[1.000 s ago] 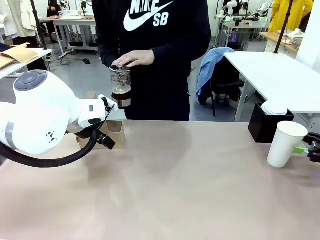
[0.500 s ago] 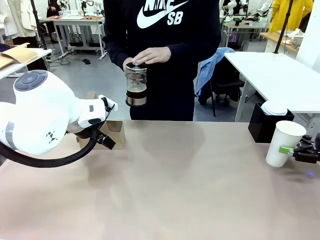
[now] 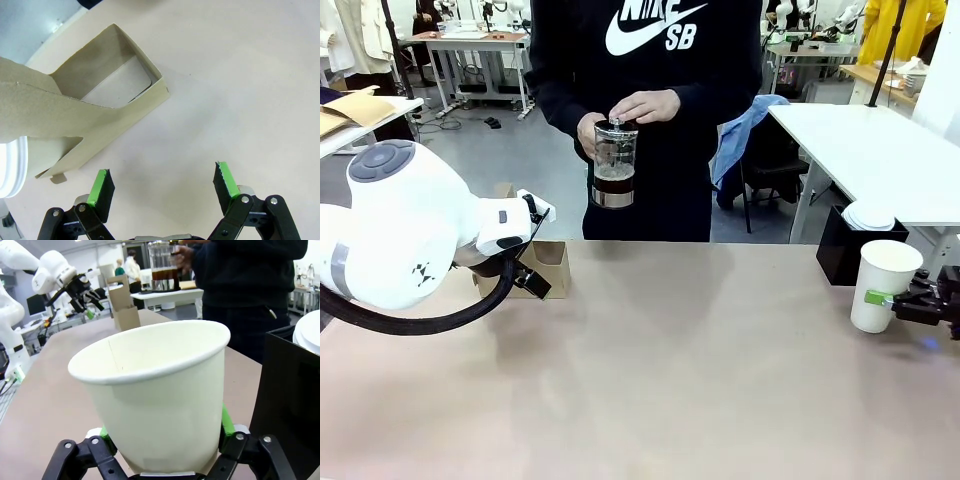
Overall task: Pour a drink into a cup and package it in a carrier.
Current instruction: Pick up the 600 ml Paper Cup and place it in the middle top area of the table.
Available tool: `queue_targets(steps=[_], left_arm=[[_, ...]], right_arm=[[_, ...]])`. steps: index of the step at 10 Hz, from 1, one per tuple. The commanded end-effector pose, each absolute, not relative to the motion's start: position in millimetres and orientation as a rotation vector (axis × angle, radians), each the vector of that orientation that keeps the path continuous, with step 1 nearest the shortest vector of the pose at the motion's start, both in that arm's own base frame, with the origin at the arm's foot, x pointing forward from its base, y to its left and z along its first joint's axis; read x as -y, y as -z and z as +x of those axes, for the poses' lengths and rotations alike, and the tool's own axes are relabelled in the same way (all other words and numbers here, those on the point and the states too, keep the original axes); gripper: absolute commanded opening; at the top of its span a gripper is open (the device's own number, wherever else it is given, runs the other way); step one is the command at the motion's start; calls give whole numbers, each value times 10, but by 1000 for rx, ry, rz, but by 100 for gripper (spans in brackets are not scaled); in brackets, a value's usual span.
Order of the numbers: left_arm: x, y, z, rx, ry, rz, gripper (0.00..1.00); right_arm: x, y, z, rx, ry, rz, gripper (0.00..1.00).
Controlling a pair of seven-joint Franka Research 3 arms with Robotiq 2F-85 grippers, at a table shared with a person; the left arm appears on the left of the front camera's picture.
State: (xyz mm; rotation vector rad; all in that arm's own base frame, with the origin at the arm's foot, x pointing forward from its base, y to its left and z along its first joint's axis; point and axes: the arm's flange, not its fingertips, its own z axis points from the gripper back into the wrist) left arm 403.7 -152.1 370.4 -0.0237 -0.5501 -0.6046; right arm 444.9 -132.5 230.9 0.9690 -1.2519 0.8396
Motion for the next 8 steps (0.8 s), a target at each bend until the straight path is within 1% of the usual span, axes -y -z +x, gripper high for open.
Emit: queue_targets(steps=[1, 4, 6, 8], left_arm=[[1518, -3704, 4036, 550, 604, -25, 100], [1518, -3704, 4036, 550, 604, -25, 100], [1518, -3704, 4036, 550, 604, -25, 100], [1518, -3704, 4036, 550, 604, -25, 100]], right_arm=[[1321, -2306, 4441, 1250, -837, 969, 80], [1328, -2304, 4447, 1251, -838, 969, 80], [1202, -2693, 4317, 1315, -685, 967, 80], [794, -3059, 4319, 1290, -663, 969, 80]])
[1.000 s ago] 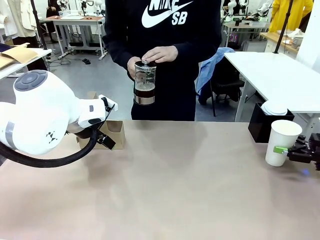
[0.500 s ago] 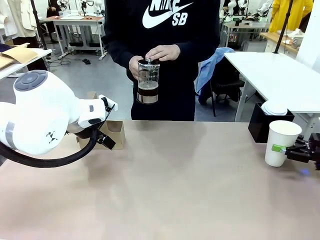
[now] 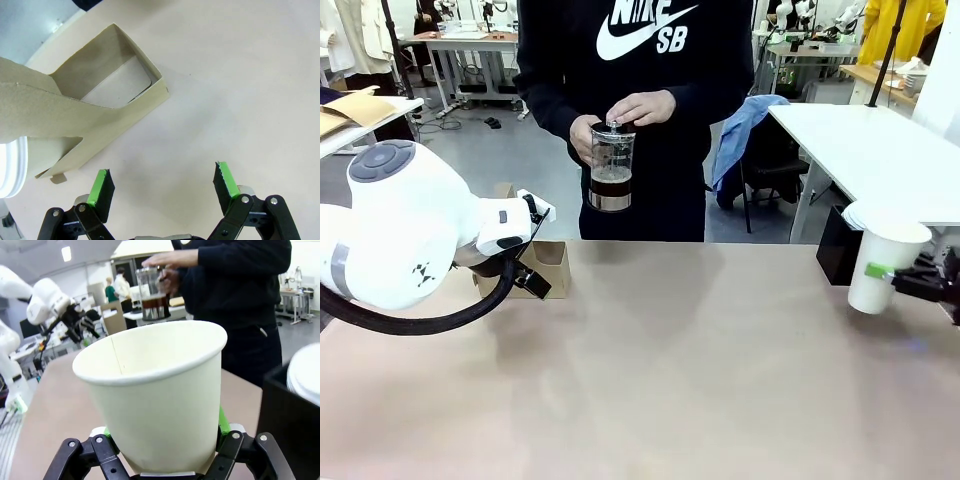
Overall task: Pour a drink into a cup and package it in a carrier.
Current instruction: Pick up the 600 ml Paper Cup and place it in the middle top area of the table.
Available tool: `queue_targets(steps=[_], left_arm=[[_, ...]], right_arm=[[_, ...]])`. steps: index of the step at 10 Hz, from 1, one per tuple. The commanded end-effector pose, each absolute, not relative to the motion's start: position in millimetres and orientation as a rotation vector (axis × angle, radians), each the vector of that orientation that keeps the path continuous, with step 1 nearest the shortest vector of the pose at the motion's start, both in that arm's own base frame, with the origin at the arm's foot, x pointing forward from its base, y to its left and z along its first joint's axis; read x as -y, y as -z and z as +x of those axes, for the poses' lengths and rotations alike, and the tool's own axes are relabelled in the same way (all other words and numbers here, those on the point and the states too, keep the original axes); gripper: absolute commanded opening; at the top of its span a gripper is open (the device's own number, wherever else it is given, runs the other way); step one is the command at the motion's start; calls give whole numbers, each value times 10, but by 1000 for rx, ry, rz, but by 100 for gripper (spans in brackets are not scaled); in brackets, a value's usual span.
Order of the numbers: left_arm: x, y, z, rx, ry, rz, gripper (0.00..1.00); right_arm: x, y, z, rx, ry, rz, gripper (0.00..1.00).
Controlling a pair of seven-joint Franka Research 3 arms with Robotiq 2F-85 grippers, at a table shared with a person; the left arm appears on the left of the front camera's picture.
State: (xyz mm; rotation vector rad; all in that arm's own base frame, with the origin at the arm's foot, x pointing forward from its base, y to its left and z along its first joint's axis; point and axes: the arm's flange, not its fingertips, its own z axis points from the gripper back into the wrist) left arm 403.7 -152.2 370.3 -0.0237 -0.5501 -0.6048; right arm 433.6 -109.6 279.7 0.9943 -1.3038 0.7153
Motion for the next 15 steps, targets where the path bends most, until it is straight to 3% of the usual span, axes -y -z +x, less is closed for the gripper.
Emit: queue_targets(steps=[1, 4, 8, 10, 15], left_arm=[[1518, -3704, 4036, 550, 604, -25, 100], [1518, -3704, 4036, 550, 604, -25, 100], [1518, -3704, 4036, 550, 604, -25, 100], [1518, -3704, 4036, 550, 604, -25, 100], [1518, -3704, 4036, 550, 604, -25, 100]], right_arm=[[546, -3207, 4350, 1288, -665, 969, 80], [-348, -3427, 4738, 1314, -653, 952, 80], [-1268, -3150, 5281, 1372, -594, 918, 80], [-1427, -2948, 5504, 1387, -600, 855, 80], [-1372, -2750, 5581, 1342, -599, 905, 80]])
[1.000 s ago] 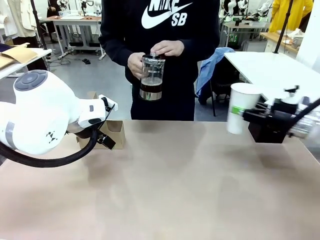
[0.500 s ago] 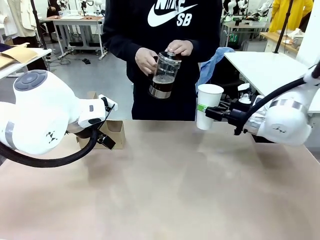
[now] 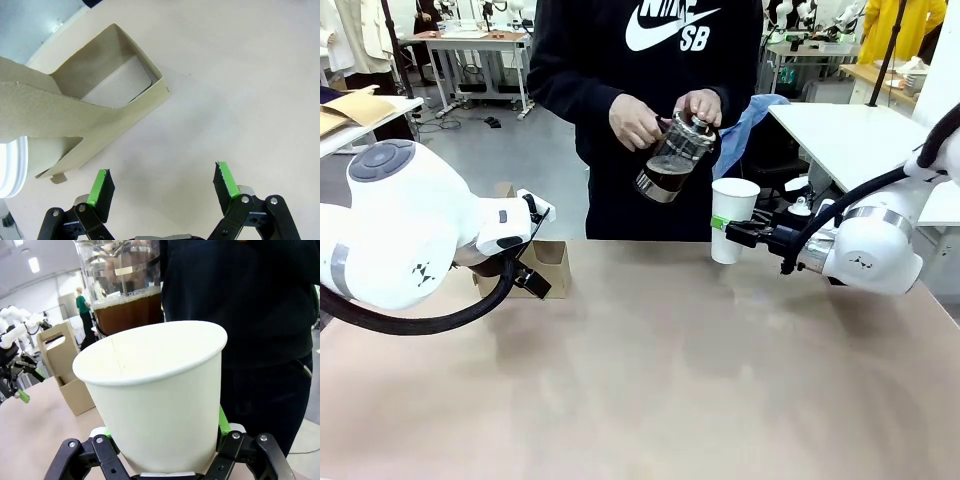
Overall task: Pour a drink into a cup and package it in a carrier.
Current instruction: Pick up the 600 ml Paper Cup and place it in the middle top area of the table, then when a person places the Paper Cup Lid on the 600 ml Paper Cup , lift the 600 ml Paper Cup.
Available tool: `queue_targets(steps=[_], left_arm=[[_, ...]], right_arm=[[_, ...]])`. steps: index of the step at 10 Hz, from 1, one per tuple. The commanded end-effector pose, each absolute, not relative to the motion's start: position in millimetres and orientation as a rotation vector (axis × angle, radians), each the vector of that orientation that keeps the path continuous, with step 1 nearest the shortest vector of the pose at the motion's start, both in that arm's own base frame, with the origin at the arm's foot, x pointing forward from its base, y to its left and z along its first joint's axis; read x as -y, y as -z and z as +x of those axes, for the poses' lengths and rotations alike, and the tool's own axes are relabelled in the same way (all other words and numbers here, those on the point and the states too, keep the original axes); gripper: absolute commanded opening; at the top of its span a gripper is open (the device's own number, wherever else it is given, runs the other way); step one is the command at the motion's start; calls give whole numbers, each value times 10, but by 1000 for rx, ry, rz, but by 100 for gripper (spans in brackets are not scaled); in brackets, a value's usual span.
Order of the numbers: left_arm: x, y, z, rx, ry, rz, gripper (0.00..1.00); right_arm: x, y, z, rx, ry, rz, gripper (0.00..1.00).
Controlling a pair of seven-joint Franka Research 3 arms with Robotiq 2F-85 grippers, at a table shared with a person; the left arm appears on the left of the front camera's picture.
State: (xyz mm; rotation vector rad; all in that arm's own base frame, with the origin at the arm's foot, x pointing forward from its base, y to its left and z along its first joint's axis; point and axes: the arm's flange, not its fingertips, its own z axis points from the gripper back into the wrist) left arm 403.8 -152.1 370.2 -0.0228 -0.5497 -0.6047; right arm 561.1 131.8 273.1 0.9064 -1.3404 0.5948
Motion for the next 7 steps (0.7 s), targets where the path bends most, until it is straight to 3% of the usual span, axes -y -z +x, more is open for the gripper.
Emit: queue_targets(steps=[1, 7], left_arm=[[1518, -3704, 4036, 550, 604, -25, 100], [1518, -3704, 4036, 550, 604, -25, 100]], right_arm=[[-1372, -2750, 5581, 1342, -599, 905, 80], [-1372, -2750, 5581, 1342, -599, 905, 80]])
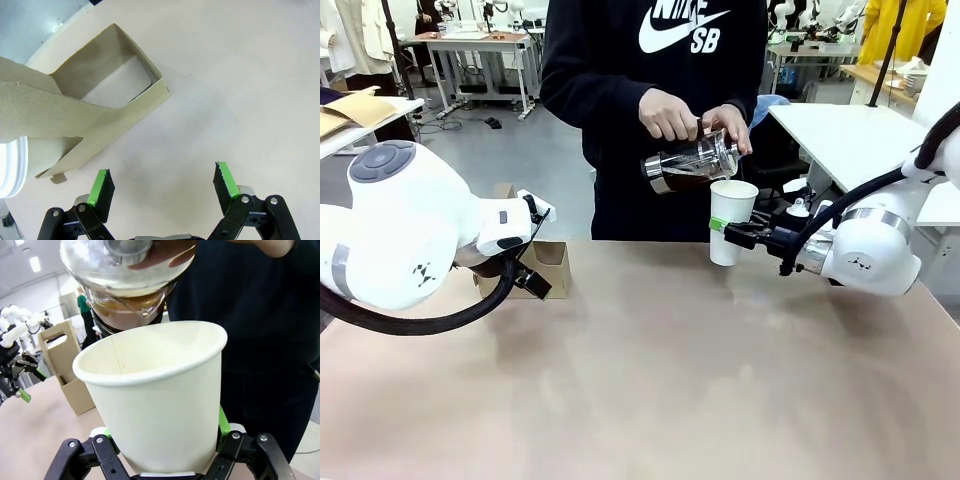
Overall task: Pour a drink into a cup and package it in a carrier.
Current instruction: When a person places the Paper Cup Lid on the 600 ml Paper Cup , lift the 600 ml Paper Cup.
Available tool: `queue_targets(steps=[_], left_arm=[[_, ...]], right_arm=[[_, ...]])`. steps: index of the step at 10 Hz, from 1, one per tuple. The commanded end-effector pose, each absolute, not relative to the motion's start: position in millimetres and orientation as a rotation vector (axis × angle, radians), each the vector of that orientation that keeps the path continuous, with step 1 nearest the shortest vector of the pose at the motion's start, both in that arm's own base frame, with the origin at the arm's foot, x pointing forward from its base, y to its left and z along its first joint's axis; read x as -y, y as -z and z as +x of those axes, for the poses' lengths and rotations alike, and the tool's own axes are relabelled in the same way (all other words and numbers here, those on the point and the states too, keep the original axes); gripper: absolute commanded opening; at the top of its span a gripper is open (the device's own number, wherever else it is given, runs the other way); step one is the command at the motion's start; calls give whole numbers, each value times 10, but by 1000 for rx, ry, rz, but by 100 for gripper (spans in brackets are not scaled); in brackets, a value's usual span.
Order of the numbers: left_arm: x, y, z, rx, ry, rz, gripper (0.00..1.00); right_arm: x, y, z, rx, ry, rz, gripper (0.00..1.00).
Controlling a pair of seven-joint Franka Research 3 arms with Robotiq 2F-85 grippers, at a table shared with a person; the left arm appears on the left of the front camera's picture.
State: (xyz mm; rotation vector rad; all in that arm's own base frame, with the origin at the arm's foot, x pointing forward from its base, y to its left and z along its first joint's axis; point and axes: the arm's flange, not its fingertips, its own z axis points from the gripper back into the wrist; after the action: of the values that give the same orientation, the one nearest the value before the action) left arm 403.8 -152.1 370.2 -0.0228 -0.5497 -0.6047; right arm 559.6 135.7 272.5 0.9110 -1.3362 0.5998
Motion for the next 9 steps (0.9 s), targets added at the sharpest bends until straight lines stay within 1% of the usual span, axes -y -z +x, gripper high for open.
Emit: queue_targets(steps=[1, 9], left_arm=[[1518, -3704, 4036, 550, 604, -25, 100], [1518, -3704, 4036, 550, 604, -25, 100]], right_arm=[[-1372, -2750, 5581, 1342, -599, 905, 80], [-1372, -2750, 5581, 1342, -599, 905, 80]])
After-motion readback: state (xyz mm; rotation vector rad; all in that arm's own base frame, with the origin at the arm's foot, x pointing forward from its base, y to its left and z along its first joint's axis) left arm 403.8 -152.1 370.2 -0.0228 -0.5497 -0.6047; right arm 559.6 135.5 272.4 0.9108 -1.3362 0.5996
